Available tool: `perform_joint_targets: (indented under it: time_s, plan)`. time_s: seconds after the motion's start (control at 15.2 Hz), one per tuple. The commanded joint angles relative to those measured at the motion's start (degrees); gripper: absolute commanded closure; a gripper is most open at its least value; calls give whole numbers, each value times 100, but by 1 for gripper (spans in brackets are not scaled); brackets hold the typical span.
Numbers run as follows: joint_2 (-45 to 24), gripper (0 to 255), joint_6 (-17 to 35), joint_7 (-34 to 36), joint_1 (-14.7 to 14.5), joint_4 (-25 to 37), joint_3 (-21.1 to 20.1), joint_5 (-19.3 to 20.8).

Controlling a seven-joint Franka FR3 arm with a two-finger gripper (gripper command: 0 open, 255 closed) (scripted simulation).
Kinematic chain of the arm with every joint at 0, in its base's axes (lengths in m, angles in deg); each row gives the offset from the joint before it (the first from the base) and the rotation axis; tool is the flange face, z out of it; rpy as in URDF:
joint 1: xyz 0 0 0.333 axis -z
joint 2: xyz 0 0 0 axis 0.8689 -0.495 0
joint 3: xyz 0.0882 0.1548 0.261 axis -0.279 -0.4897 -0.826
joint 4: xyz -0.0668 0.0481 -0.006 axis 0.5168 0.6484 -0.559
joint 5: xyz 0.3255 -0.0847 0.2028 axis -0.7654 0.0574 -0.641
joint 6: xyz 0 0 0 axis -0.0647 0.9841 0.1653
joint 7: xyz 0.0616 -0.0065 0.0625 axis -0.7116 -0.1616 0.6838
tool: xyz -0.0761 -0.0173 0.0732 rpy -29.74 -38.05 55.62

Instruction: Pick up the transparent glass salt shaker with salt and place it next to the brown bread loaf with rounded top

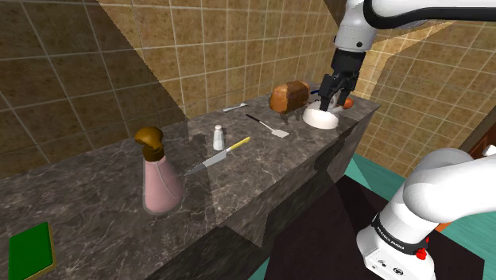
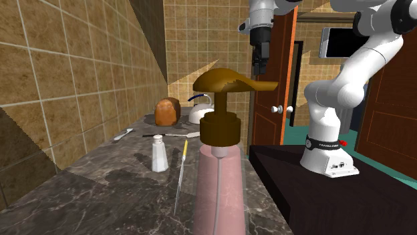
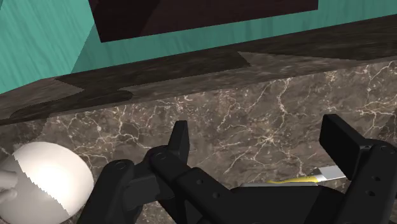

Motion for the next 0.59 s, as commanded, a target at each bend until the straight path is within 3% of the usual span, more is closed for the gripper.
perform_joint_targets:
  time_s: [0.0,0.53]
  plan:
    - [0,0,0,0,0,0,0,0]
    - [-1184,0,1727,59,-174,-135,-294,-257]
